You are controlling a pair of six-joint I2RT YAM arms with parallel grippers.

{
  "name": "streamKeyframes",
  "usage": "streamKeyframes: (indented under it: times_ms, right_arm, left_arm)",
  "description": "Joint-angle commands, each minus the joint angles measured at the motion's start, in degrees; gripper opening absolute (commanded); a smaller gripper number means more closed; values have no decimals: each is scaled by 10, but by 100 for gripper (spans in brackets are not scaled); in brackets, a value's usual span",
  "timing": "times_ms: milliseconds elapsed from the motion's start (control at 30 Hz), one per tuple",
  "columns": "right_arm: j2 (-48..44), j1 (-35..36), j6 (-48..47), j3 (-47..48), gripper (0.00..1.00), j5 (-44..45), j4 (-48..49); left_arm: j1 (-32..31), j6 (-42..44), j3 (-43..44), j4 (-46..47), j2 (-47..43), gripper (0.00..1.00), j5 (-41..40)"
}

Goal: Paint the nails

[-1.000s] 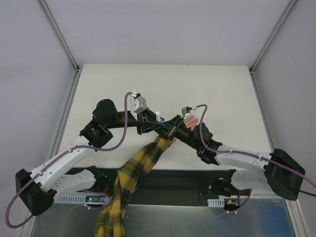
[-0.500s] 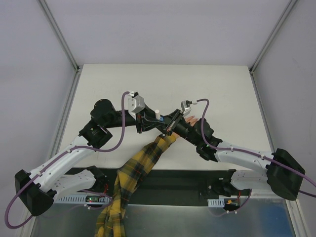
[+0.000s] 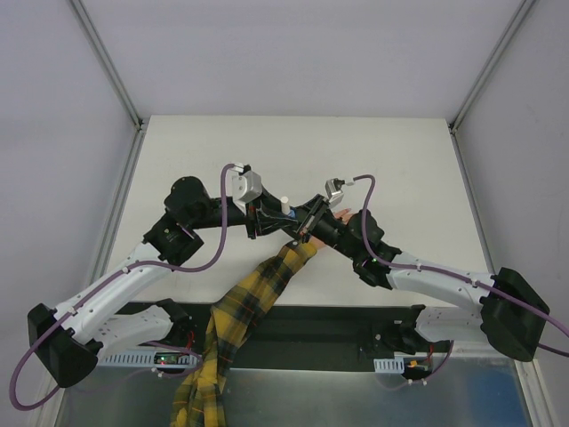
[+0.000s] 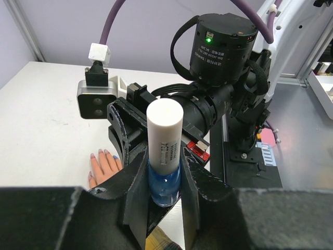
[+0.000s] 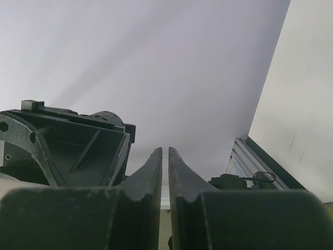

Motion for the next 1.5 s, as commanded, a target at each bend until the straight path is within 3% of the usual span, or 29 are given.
streamKeyframes:
  times_ms: [0,100,167,267,300,367,400,500,600,800,967,1467]
  right_arm:
    - [-21,4,-9,56,11,-27,64]
    - [-36,4,-21,37,17,-29,19]
    - [-50,0,-41,18,30,-35,-44]
    - [-96,-13,-88,-4,40,-58,-191]
    - [-110,-16,-145,-3,46,-63,-232]
    - [-152,-22,-252,52,51,-68,-415]
    - [-161,-22,-385,86,53,-58,-570]
    - [-188,-25,-583,213,60,-1,-768]
    - [-198,-39,-686,328,68,-31,-856]
    - [-110,-71,-790,502,73,-167,-909]
    - [-45,-81,-813,580,67,-247,-924]
    - [25,-86,-839,610,54,-362,-931]
  left_arm:
    - [-6,19,6,-34,16,19,6]
    - [-6,18,10,-38,15,10,9]
    - [-6,20,18,-52,14,4,16]
    - [-5,28,29,-71,14,0,33]
    - [-6,28,34,-74,14,0,58]
    - [-6,28,41,-85,20,0,86]
    - [-6,28,48,-94,22,0,124]
    - [-5,28,63,-109,40,0,187]
    - [-6,17,73,-113,58,0,218]
    - [-7,-2,82,-114,82,0,256]
    - [-10,-3,80,-113,86,0,260]
    - [-10,-4,81,-114,88,0,264]
